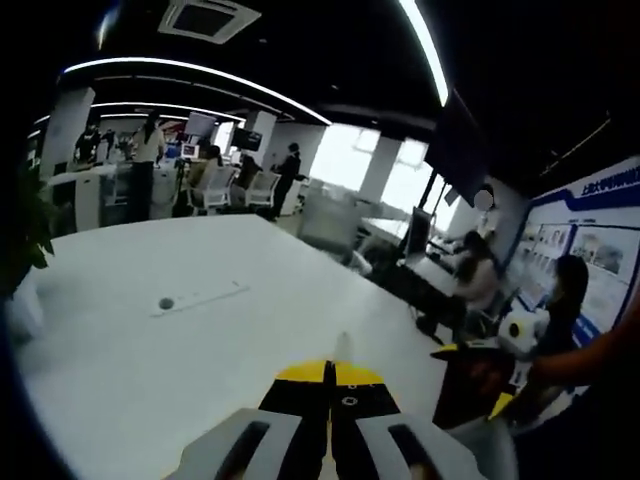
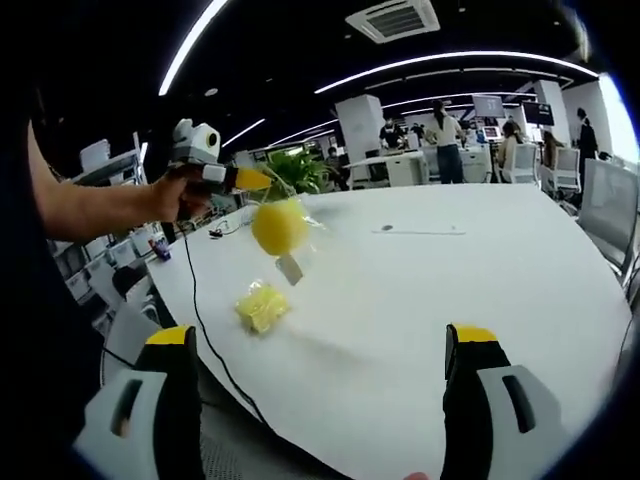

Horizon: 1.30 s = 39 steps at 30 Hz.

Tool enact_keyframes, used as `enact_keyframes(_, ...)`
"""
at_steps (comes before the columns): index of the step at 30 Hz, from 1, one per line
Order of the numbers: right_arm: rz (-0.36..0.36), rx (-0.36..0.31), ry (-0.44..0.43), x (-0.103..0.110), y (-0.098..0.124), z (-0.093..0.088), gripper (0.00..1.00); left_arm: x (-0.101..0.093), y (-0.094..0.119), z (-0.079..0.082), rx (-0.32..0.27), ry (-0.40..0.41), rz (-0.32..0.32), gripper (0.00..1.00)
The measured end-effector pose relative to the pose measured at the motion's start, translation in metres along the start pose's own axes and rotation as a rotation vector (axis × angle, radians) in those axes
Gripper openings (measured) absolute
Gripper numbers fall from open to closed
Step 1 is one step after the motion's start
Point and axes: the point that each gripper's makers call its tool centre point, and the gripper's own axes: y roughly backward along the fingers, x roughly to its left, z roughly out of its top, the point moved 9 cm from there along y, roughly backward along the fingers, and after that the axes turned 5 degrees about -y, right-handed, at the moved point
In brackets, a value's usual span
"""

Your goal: Compare the silicone blocks by pressing each to a similar depth, holding the contact briefly, and releasing to observe deformation and rebound differences across the visible hardness samples.

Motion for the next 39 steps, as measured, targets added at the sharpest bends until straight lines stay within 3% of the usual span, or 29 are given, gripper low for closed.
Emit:
enact_keyframes(20,0.046,-0.042,0.075,0.003,-0.015,0.039,0.96,-0.020,0.025,0.037,-0.039,-0.054,-0.067,0.00)
enact_keyframes(29,0.094,-0.103,0.116,0.005,-0.018,0.068,0.96,-0.033,0.031,0.047,-0.032,-0.066,-0.078,0.00)
enact_keyframes(35,0.138,-0.139,0.162,0.007,-0.027,0.085,0.96,-0.036,0.036,0.049,-0.064,-0.078,-0.078,0.00)
enact_keyframes(39,0.178,-0.132,0.161,0.009,-0.039,0.090,0.96,-0.037,0.036,0.048,-0.054,-0.072,-0.088,0.00)
